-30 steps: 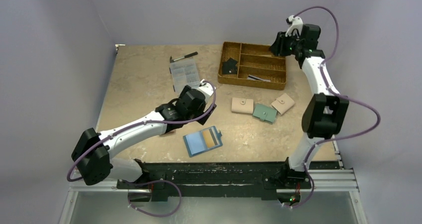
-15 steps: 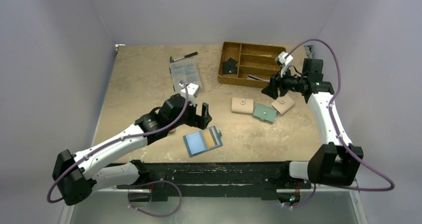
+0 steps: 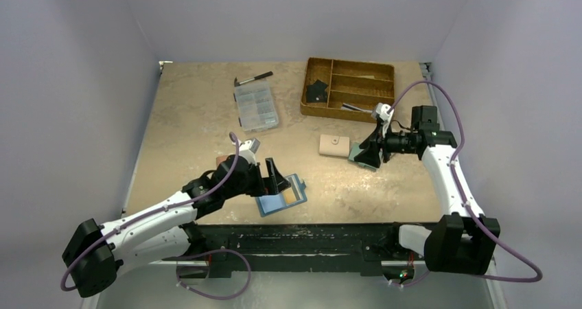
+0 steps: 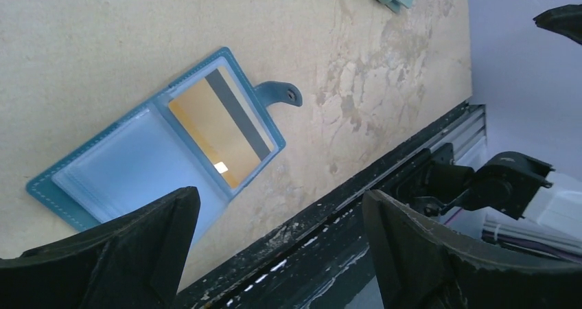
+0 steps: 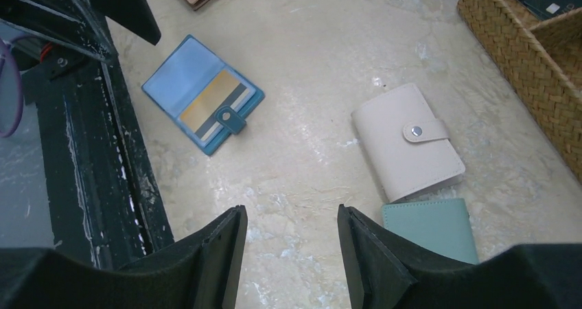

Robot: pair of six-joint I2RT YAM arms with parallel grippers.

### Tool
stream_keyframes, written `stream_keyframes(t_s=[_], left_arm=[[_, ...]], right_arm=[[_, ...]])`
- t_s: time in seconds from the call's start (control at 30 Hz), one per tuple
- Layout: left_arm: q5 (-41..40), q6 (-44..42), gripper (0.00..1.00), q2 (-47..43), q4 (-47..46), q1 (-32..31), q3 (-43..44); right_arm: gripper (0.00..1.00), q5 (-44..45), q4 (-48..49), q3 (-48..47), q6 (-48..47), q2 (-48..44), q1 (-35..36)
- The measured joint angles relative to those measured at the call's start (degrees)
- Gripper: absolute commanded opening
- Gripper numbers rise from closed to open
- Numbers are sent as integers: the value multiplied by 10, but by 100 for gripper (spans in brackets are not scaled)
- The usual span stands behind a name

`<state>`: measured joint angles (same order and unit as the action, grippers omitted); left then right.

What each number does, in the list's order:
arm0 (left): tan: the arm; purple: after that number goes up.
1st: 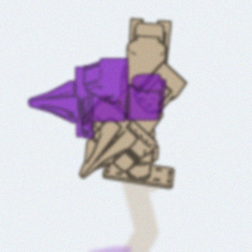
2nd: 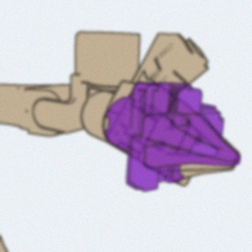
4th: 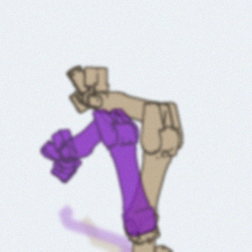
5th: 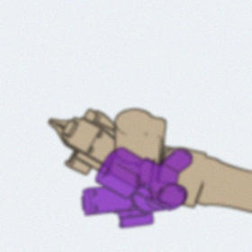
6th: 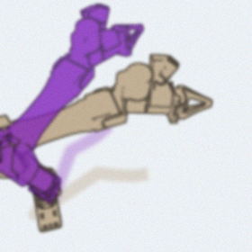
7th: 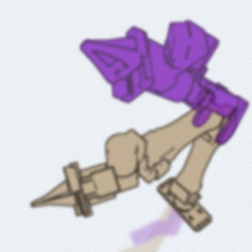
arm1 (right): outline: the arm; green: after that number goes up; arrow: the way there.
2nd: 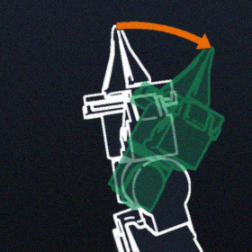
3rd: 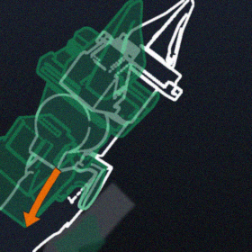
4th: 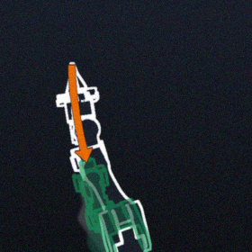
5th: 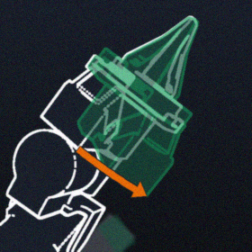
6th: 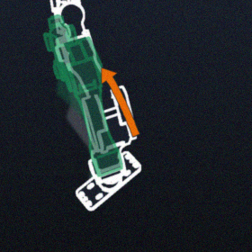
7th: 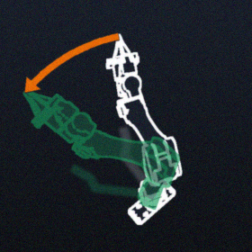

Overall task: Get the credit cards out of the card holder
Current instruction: Move the card holder to the center of the board.

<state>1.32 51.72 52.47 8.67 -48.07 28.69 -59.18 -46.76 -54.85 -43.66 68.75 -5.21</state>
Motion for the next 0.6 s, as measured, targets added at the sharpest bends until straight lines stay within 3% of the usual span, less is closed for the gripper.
stream_keyframes(t_s=[0.27, 0.6], left_arm=[[22, 70, 99, 56, -62, -7, -3], [-150, 137, 99, 213, 126, -122, 219]], right_arm=[[59, -1, 2, 4, -13, -30, 0], [59, 16, 16, 10, -8, -49, 0]])
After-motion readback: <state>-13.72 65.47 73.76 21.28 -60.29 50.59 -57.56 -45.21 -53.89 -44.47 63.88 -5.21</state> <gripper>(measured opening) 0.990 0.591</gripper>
